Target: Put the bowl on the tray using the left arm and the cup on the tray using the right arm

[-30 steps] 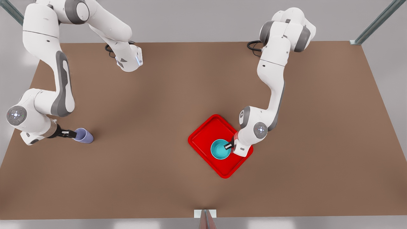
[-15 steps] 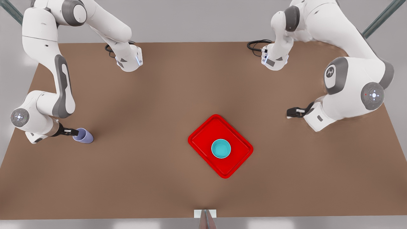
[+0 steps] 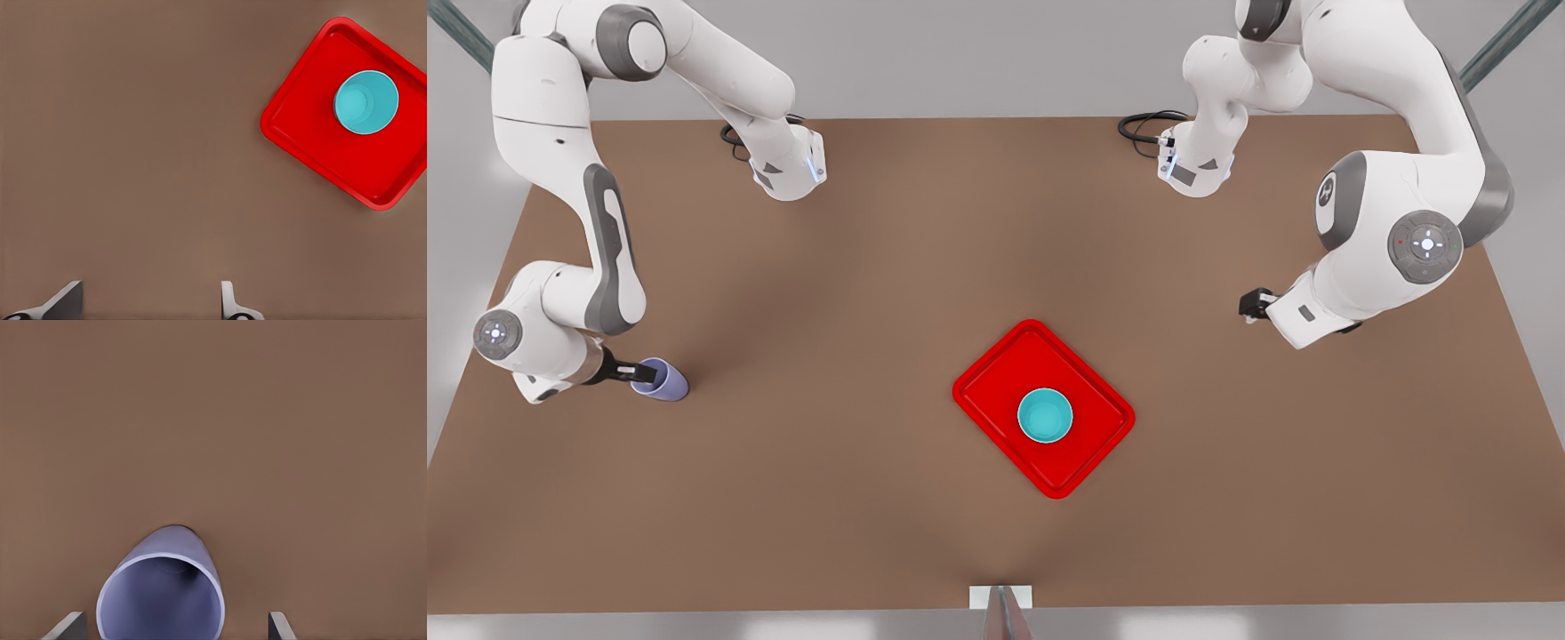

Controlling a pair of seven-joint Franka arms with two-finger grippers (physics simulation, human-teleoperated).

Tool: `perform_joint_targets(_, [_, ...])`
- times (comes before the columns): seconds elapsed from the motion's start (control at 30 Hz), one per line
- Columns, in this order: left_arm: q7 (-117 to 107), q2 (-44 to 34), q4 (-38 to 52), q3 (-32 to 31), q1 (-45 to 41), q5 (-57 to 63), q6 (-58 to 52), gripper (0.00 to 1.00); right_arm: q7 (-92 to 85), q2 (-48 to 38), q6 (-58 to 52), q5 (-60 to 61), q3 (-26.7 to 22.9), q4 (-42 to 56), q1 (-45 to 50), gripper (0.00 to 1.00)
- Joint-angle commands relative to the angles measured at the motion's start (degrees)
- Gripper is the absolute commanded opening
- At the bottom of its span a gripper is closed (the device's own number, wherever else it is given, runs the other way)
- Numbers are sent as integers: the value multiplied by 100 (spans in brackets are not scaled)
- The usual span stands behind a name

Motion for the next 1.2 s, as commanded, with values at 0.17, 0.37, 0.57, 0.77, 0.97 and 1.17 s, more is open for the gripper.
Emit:
perform_joint_targets(0.17, [0, 43, 0, 1, 9, 30, 0, 100, 1, 140, 114, 0, 0, 0, 0, 100])
perform_joint_targets(0.37, [0, 43, -9, 9, 9, 30, 0, 100, -69, 202, 158, -9, 0, 0, -149, 100])
perform_joint_targets(0.57, [0, 52, -9, 9, 18, 30, 0, 100, -69, 255, 167, 0, 0, 0, -149, 100])
perform_joint_targets(0.77, [0, 96, -17, 9, 18, 21, 0, 100, -60, 343, 202, 0, 0, 0, -141, 100])
perform_joint_targets(0.97, [0, 87, -53, 18, 18, 21, -35, 100, -52, 474, 290, 0, -9, 0, -158, 100])
perform_joint_targets(1.17, [0, 87, -53, 18, 18, 21, -35, 100, -52, 589, 396, -9, -9, 9, -211, 100])
